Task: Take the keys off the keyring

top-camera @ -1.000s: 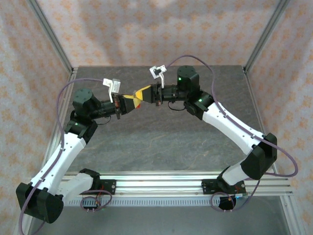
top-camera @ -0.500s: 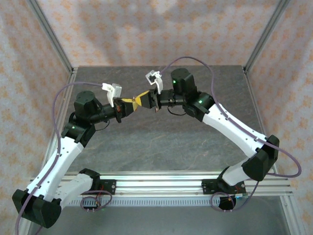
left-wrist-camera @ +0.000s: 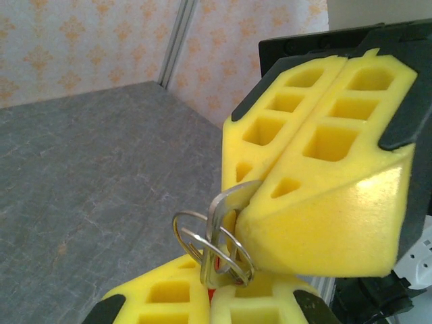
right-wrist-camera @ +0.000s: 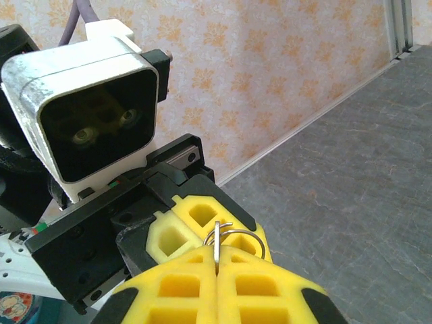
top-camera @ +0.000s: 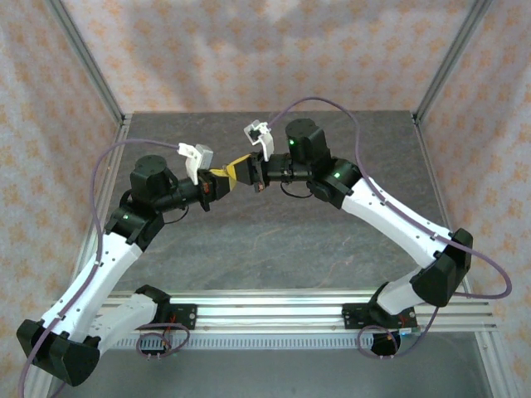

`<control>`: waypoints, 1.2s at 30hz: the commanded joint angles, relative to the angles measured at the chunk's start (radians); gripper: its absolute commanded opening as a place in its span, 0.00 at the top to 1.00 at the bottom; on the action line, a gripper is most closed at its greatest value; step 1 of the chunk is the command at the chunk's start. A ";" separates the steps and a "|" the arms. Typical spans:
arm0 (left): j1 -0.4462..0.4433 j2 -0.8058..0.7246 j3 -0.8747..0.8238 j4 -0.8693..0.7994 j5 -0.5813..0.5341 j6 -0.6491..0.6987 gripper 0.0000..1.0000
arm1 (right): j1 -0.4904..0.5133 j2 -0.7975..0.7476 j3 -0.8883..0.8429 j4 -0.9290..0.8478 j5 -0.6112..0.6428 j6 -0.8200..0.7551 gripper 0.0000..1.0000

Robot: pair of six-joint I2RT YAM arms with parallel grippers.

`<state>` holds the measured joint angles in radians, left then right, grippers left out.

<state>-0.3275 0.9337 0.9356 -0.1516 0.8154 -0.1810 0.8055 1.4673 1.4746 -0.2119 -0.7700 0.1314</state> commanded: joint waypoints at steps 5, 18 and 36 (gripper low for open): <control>-0.008 -0.028 0.021 0.022 -0.074 0.028 0.91 | 0.037 -0.022 0.007 0.033 -0.057 0.024 1.00; -0.008 -0.081 -0.032 0.035 -0.099 0.046 0.45 | -0.064 -0.058 -0.058 0.177 -0.139 0.113 1.00; 0.121 -0.070 -0.040 0.260 0.151 -0.212 0.22 | -0.198 -0.038 -0.121 0.346 -0.473 0.165 1.00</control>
<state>-0.2466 0.8421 0.8879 -0.0582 0.8280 -0.2508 0.6212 1.4368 1.3563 0.0517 -1.1206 0.2871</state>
